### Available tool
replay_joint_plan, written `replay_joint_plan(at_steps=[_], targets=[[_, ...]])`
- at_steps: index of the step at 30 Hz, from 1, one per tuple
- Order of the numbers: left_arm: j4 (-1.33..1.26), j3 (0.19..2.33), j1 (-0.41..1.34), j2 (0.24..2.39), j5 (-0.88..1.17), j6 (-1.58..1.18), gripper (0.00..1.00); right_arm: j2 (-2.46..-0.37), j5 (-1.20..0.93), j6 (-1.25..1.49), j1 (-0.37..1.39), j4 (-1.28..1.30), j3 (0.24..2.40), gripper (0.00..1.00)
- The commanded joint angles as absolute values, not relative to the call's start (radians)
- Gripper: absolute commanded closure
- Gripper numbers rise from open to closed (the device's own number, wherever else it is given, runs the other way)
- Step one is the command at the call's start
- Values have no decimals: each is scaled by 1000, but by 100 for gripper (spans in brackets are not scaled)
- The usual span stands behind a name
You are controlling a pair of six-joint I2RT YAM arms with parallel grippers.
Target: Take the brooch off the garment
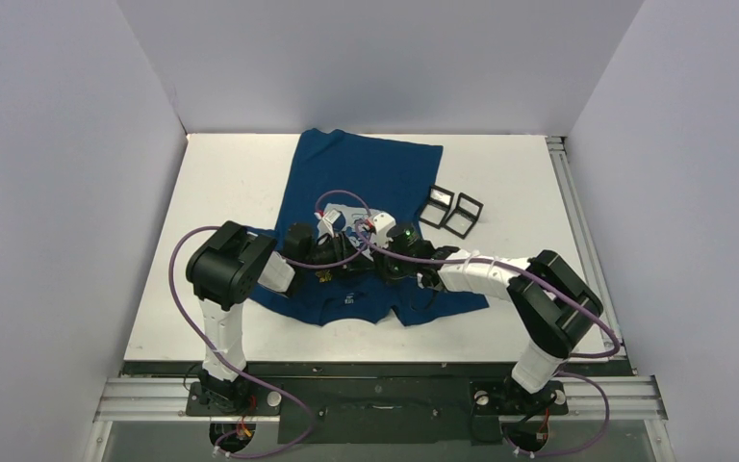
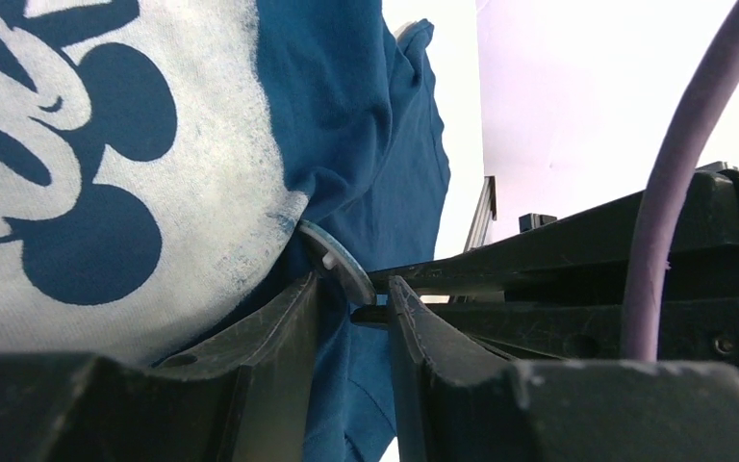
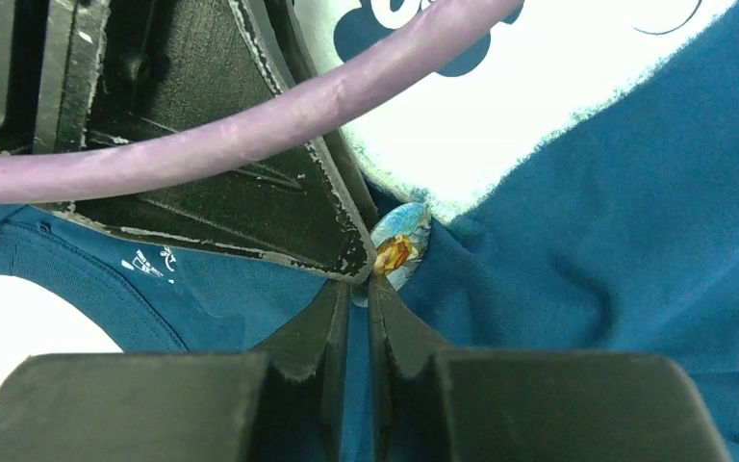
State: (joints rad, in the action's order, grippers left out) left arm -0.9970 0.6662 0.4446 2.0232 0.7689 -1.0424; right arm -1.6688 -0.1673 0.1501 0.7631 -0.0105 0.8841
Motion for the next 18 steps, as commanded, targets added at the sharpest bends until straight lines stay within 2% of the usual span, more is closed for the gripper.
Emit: replay_joint_plan(at_steps=[1,10,14,18], targets=[[-1037,661,446,1979,776,-1032,70,-1697,-190,141,728,-65,899,99],[-935,645,349,1868,766,-943,45,-1624,-204,134,678,-264,763,100],[-823,649,318,1798,748,-827,43,-1612,-240,143,651,-318,739,100],[-593,729,309,1712,752,-561,42,-1598,-293,135,621,-325,712,100]])
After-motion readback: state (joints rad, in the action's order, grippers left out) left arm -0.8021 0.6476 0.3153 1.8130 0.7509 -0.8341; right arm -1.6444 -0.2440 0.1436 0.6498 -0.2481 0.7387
